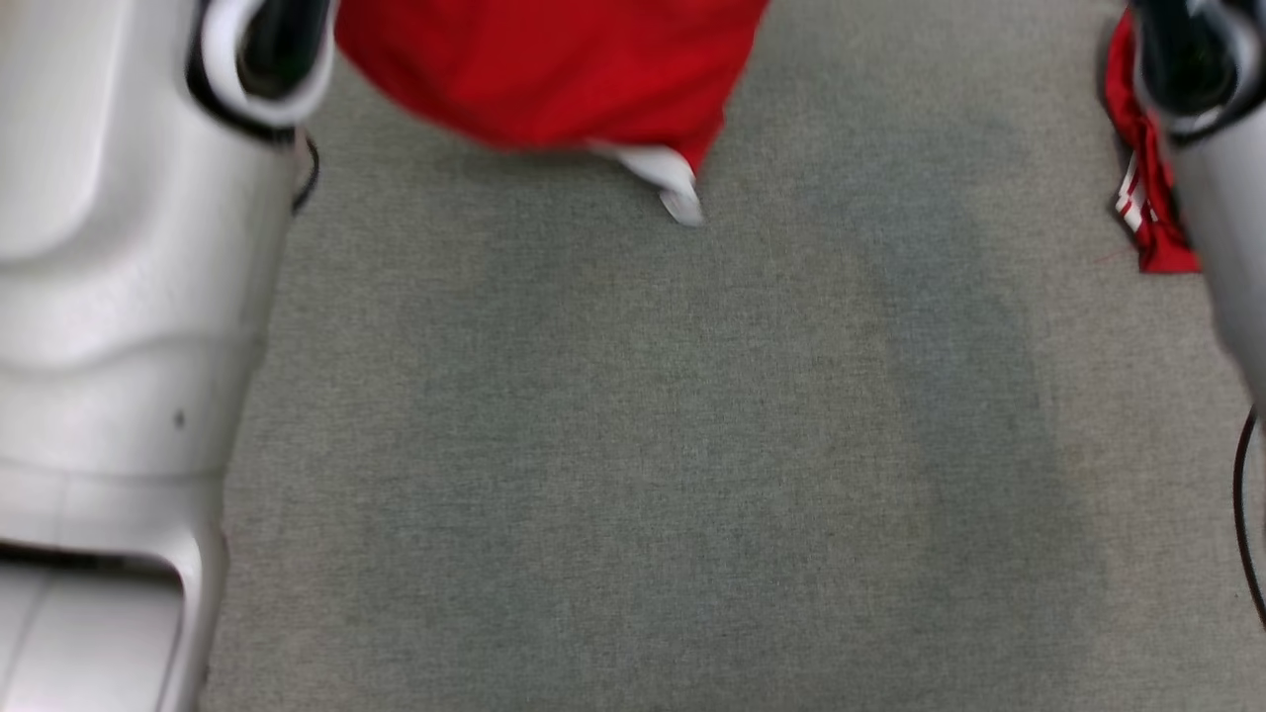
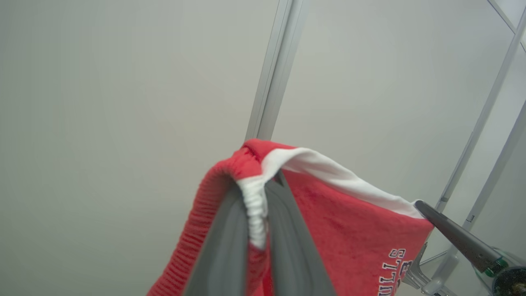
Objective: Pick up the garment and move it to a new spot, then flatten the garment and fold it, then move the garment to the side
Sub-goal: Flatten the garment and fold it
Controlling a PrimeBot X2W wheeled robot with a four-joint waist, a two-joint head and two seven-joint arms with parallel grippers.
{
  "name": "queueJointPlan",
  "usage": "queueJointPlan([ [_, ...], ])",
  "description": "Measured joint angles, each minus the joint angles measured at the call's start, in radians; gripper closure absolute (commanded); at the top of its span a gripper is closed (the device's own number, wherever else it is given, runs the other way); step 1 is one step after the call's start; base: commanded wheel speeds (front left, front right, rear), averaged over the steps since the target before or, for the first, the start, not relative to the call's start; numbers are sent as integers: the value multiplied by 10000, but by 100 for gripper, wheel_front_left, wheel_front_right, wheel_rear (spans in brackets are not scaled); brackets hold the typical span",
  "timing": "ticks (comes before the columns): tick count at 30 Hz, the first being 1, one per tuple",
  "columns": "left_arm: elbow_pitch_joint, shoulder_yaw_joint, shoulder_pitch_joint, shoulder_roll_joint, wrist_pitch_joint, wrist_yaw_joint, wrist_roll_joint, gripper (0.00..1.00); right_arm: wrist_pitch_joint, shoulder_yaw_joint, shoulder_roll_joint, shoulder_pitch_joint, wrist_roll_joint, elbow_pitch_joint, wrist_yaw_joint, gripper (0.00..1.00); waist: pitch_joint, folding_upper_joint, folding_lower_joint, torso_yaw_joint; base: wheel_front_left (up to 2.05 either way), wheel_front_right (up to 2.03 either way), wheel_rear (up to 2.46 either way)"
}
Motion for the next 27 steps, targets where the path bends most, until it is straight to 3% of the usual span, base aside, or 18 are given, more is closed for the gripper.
queueJointPlan([
  [7,1636,-533,-3241,-182,-533,0,-194,100,-301,-389,36,-2832,253,1227,0,100,832,-1,-2,-207,0,0,0],
  [13,2261,-1354,-3969,-140,-1214,0,-913,100,-610,-136,42,-3488,499,1542,0,100,969,-1,-5,-303,0,0,0],
  [21,2242,-2851,-1261,245,-2288,0,-1661,100,-786,1045,-128,-787,1037,1041,0,100,654,-1,-5,-304,0,0,0],
  [27,1672,-3122,1599,454,-2658,0,-1875,100,-802,1166,-378,2318,1216,-376,0,100,159,-2,-5,-295,0,0,0],
])
